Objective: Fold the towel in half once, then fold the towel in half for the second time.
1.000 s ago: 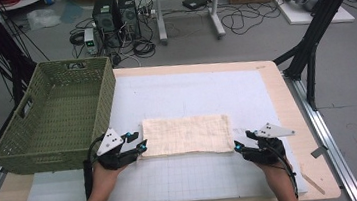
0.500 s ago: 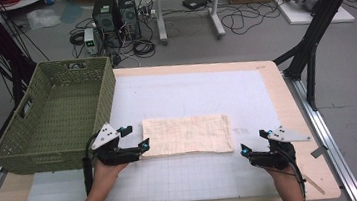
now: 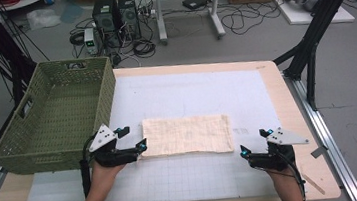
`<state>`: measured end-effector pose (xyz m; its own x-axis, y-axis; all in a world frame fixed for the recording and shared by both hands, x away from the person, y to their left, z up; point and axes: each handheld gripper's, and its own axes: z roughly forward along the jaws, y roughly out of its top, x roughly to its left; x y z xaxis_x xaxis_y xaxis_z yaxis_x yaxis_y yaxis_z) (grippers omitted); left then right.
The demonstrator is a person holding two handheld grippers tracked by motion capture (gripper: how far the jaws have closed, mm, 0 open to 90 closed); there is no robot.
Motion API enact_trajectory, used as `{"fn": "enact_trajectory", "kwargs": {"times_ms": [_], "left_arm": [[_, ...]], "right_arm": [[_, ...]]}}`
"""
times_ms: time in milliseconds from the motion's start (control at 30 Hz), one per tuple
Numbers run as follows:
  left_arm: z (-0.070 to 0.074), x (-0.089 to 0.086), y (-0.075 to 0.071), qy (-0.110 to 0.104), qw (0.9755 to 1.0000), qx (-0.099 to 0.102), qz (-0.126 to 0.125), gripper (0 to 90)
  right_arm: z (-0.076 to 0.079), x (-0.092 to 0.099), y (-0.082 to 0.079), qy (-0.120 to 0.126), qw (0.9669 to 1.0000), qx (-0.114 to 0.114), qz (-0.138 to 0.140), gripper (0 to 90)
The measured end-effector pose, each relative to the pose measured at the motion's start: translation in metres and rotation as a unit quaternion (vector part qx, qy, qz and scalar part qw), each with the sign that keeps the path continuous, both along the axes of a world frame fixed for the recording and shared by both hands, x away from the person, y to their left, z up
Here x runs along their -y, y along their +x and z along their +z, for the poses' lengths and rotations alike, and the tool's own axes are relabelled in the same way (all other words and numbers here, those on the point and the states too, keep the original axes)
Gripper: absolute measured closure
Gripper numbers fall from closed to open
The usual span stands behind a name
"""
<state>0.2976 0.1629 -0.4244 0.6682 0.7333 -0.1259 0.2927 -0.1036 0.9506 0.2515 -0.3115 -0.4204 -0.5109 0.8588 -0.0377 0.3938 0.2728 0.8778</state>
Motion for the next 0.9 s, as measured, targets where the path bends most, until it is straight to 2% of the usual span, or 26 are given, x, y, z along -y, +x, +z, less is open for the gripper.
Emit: {"fn": "enact_trajectory", "kwargs": {"times_ms": [200,367,433,667,900], "left_arm": [[-0.0024,0.0018,-0.0021,0.009,1.0000,-0.002,0.002,20.2],[-0.0033,-0.0002,-0.0015,0.006,0.9999,-0.006,0.007,20.2],[-0.0034,0.0004,-0.0015,0.010,0.9999,-0.006,0.006,20.2],[-0.0036,-0.0005,-0.0005,0.003,0.9999,-0.011,0.001,22.3],[-0.0064,0.0020,0.0027,0.001,0.9995,-0.030,-0.006,21.0]], "right_arm": [[-0.0031,-0.0013,0.0027,0.005,1.0000,-0.007,-0.001,11.5],[-0.0020,-0.0031,0.0032,0.010,0.9999,-0.005,0.003,11.5],[-0.0019,-0.0022,0.0032,0.012,0.9999,-0.004,0.003,11.5],[-0.0011,-0.0009,0.0034,0.017,0.9998,-0.004,-0.004,11.5],[-0.0049,-0.0002,0.0039,0.013,0.9998,-0.012,-0.006,11.5]]}}
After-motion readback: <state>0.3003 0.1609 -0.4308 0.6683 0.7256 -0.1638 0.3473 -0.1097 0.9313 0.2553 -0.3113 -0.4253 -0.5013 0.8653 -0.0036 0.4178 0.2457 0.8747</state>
